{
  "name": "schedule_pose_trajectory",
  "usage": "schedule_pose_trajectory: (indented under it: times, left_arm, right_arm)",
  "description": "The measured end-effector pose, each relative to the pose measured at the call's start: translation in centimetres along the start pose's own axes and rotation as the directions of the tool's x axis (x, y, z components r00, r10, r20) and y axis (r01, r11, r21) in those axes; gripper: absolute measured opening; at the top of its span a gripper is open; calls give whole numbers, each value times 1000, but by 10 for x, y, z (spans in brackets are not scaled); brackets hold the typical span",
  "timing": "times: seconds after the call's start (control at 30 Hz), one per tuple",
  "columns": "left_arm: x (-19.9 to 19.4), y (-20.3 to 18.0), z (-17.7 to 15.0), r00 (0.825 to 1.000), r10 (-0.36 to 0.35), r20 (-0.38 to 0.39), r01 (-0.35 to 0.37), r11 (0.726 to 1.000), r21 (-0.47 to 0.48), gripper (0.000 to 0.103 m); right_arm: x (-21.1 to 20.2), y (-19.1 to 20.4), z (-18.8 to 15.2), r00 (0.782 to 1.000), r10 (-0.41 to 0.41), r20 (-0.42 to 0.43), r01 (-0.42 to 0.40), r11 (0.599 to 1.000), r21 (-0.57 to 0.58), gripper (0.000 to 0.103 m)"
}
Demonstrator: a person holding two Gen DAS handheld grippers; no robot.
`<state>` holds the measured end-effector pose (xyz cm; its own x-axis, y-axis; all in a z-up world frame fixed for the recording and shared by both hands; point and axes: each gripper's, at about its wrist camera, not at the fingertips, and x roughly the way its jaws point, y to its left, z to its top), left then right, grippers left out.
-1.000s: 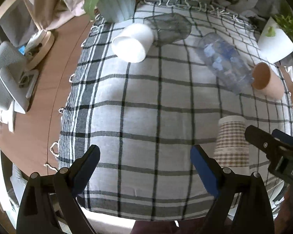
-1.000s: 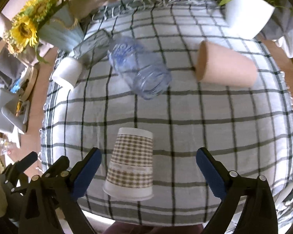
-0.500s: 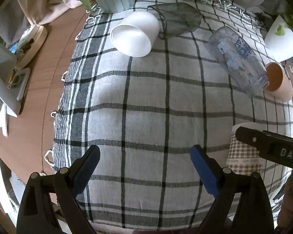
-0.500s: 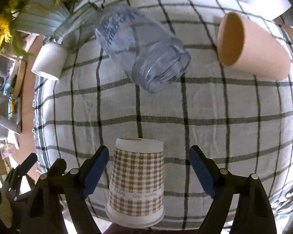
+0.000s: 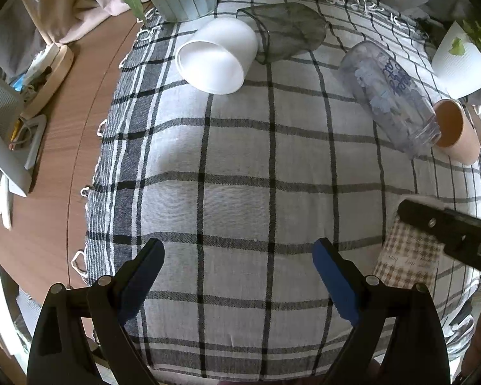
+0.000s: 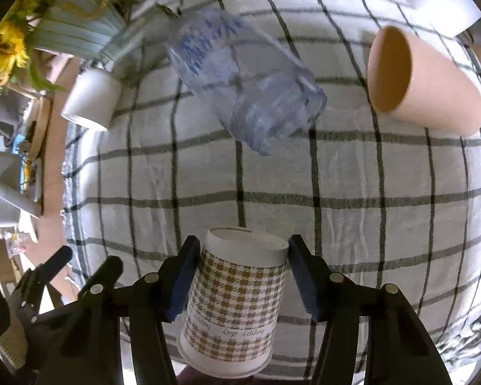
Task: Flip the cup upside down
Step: 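Turn the cup rim-down with the right gripper and set it on the cloth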
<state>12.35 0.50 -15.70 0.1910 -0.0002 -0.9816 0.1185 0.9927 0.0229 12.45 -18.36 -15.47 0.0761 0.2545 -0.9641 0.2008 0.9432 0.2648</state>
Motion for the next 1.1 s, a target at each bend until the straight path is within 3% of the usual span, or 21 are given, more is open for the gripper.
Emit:
schedule_pose_trajectory:
  times: [0.23, 0.33, 0.53, 0.73, 0.97, 1.1]
  left_arm:
    - [-7, 0, -7, 1000, -8, 26, 8, 1000, 5, 95]
    - [-9, 1, -12, 999, -11, 36, 11, 1000, 1, 95]
    - [-9, 3, -16, 999, 2, 45, -1, 1000, -16, 95]
    - [-10, 9, -23, 999, 3, 42, -1, 1000, -29, 95]
    - [-20, 14, -26, 997, 25, 75, -22, 999, -38, 95]
    - [-23, 14, -28, 997, 28, 70, -26, 999, -35, 95]
  right_arm:
    - [-33, 16, 2, 974, -86, 212, 103, 992, -71, 56]
    - [-44, 23, -4, 943, -117, 313, 154, 983, -96, 56]
    - [-46, 30, -17, 890, -160, 427, 228, 967, -114, 56]
    - [-52, 27, -40, 886, -165, 434, 232, 967, -105, 56]
    - [-43, 30, -64, 924, -139, 357, 188, 976, -107, 55]
    - [-39, 33, -70, 920, -145, 363, 195, 975, -106, 55]
